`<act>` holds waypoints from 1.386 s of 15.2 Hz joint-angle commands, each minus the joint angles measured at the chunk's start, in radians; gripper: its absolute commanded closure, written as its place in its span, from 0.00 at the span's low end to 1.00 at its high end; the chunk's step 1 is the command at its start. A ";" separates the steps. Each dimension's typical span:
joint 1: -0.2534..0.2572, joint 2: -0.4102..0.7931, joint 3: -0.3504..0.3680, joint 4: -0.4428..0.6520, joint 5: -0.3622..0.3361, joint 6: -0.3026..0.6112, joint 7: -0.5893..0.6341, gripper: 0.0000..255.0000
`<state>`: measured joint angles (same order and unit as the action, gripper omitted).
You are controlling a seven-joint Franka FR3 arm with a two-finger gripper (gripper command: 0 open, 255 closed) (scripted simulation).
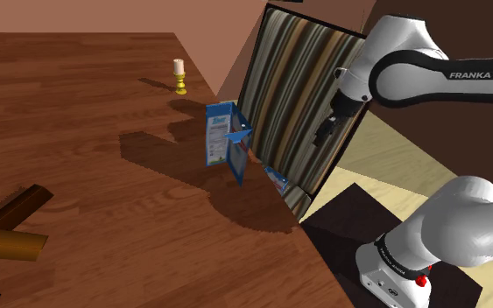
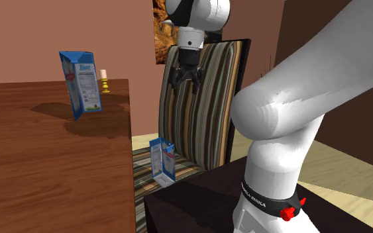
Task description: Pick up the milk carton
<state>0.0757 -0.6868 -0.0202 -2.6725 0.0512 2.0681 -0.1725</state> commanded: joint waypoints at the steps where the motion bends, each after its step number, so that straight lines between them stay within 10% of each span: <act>1: 0.015 0.039 0.014 -0.040 0.010 0.082 0.004 0.00; 16: 0.110 0.626 0.100 -0.078 0.057 0.707 0.011 0.00; 21: 0.113 0.715 0.102 -0.073 0.060 0.790 0.007 0.00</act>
<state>0.1872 0.0098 0.0805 -2.7431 0.1091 2.8365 -0.1654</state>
